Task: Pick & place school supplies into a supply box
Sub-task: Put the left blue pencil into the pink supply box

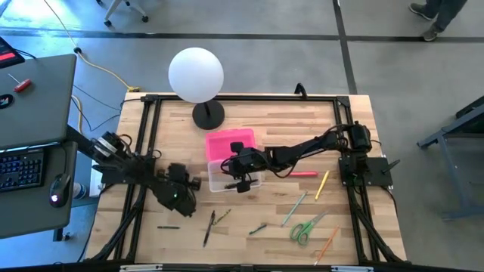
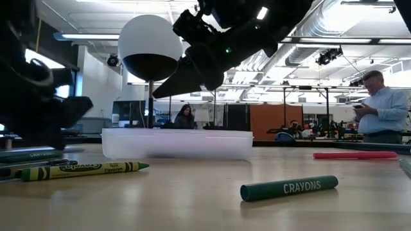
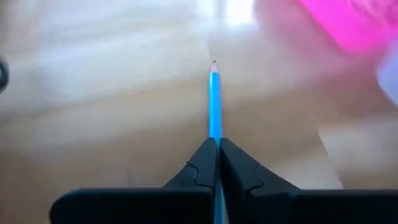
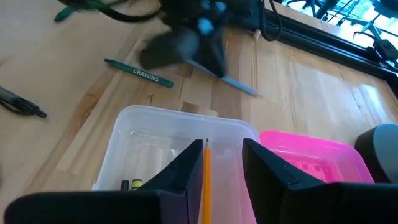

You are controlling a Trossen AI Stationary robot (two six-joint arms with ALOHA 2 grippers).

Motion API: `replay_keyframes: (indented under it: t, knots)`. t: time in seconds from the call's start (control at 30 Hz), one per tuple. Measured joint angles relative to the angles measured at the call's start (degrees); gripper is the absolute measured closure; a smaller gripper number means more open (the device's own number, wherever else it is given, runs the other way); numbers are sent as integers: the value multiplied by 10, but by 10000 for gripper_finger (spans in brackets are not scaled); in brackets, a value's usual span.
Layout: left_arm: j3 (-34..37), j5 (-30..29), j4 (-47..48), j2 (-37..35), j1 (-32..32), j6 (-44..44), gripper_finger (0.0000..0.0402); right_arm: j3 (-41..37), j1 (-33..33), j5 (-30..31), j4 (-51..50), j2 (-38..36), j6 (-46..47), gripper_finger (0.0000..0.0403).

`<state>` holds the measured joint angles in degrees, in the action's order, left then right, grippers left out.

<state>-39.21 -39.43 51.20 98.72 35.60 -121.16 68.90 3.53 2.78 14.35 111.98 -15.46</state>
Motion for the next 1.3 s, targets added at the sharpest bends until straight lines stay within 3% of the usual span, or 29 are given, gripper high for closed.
replay_keyframes:
  t: [0.2,0.27,0.7,1.3]
  knots:
    - [82,-107,-120,-1,-20,-3,353,0,0,0,-1,0,0,311]
    - [93,-118,-134,-1,-23,-8,347,0,0,0,-1,0,0,312]
    - [92,-111,-144,-6,-23,-6,274,0,0,0,-2,0,0,313]
    - [92,-107,-143,-2,-23,4,295,0,0,0,-16,0,-15,313]
